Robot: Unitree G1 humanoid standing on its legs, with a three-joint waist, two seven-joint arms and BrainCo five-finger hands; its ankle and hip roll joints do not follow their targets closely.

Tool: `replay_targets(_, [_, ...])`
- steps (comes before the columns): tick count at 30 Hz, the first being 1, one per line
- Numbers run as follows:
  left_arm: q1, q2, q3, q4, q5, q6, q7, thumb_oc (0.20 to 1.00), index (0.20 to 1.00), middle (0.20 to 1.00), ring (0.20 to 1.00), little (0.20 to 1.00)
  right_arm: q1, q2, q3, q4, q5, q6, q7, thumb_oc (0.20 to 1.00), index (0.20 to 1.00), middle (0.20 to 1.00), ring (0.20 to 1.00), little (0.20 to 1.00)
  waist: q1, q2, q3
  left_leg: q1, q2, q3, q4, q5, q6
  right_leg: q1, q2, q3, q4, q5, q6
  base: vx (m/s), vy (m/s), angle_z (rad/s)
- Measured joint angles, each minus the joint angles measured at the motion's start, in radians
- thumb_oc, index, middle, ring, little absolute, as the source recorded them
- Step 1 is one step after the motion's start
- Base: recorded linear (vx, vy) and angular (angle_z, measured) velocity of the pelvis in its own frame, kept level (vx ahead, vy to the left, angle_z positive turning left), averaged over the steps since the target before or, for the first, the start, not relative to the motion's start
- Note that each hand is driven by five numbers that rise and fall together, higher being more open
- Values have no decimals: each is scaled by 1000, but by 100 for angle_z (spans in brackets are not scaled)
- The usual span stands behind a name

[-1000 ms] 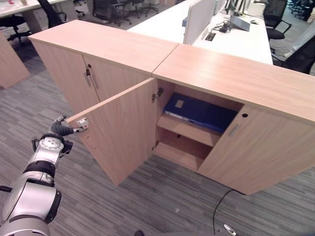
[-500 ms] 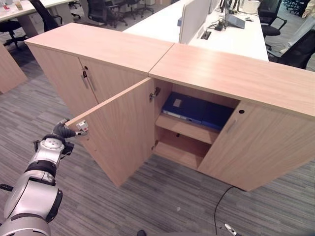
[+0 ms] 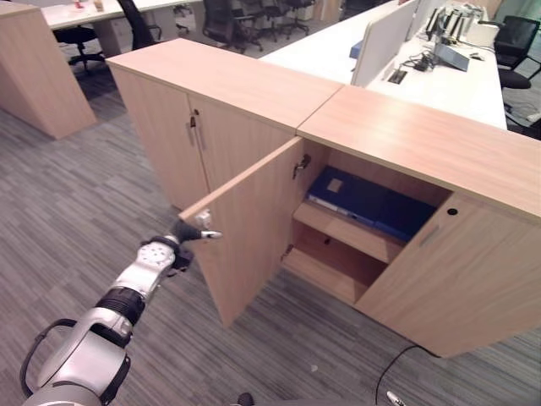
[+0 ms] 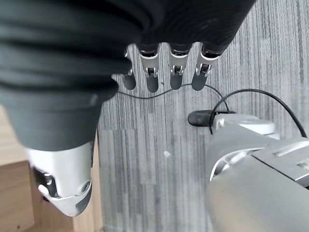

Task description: Put the empty folder in the office cabinet

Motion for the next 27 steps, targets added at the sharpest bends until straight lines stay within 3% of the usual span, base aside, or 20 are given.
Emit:
replay_targets(5, [76, -90, -97, -201, -97, 1, -85, 1000, 1000, 1000, 1000, 1000, -18, 6, -24, 41, -5, 3, 1, 1000, 1000, 1000, 1000, 1000, -7, -2, 0, -30, -9, 14, 0, 3, 2, -23, -14, -2, -4, 7, 14, 9, 15, 9])
replay_targets(8, [117, -209, -170, -280, -164, 3, -166, 1000, 1000, 1000, 1000, 1000, -28, 15, -34, 51, -11, 5, 0, 1000, 1000, 1000, 1000, 1000, -57, -4, 2, -27, -9, 18, 0, 8, 12, -21, -11, -1, -3, 19, 3, -2, 15, -8])
replay_targets(11, [180, -327, -313, -428, -321, 39, -254, 1000, 1000, 1000, 1000, 1000, -59, 35, -29, 69, -41, 5, -3, 1000, 1000, 1000, 1000, 1000, -81, -1, 9, -19, -7, 25, 10, 10, 27, -15, -2, 0, -5, 19, 3, -12, 4, -12])
replay_targets(13, [155, -293, -321, -489, -393, 68, -285, 1000, 1000, 1000, 1000, 1000, -110, 32, -21, 68, -43, 3, -2, 1000, 1000, 1000, 1000, 1000, -96, 16, 23, -16, -6, 31, 10, 10, 27, -11, 1, 1, -14, 18, 2, -11, 3, -8])
replay_targets(15, [160, -253, -292, -494, -444, 81, -310, 1000, 1000, 1000, 1000, 1000, -120, 31, -7, 69, -52, 1, 0, 1000, 1000, 1000, 1000, 1000, -85, 29, 33, -12, -5, 34, 10, 10, 26, -5, 4, 1, -20, 18, 1, 4, 0, -2])
replay_targets(18, [298, -145, -151, -406, -470, 87, -325, 1000, 1000, 1000, 1000, 1000, -112, 30, -8, 79, -82, 0, 1, 1000, 1000, 1000, 1000, 1000, -82, 35, 42, 12, -4, 33, 9, -4, 12, 19, 4, 1, -22, 12, 1, 0, 0, 0])
replay_targets(21, [535, -36, 117, -329, -469, 84, -319, 1000, 1000, 1000, 1000, 1000, -66, 30, -42, 93, -89, -2, 9, 1000, 1000, 1000, 1000, 1000, -72, 33, 44, 19, -5, 30, 8, -7, 13, 36, 2, -5, -38, 13, 2, 2, 26, 2])
replay_targets(22, [575, -12, 147, -315, -468, 82, -313, 1000, 1000, 1000, 1000, 1000, -65, 30, -43, 121, -89, 6, 9, 1000, 1000, 1000, 1000, 1000, -51, 35, 45, 19, -6, 28, 7, -7, 14, 38, 1, -5, -38, 13, 3, -7, 42, 9])
replay_targets(25, [648, -8, 229, -173, -423, 71, -297, 1000, 1000, 1000, 1000, 1000, -89, 28, -77, 140, -85, 4, 10, 1000, 1000, 1000, 1000, 1000, -25, 49, 44, 19, -9, 21, 0, -9, 17, 39, 0, -6, -27, 14, 4, -61, 57, 13])
replay_targets(27, [703, -52, 246, -82, -386, 66, -284, 1000, 1000, 1000, 1000, 1000, -101, 21, -73, 89, -75, -19, 15, 1000, 1000, 1000, 1000, 1000, -40, 85, 72, 15, -3, -10, 0, -19, 33, -18, -26, 35, 131, 8, 9, -80, 49, 36])
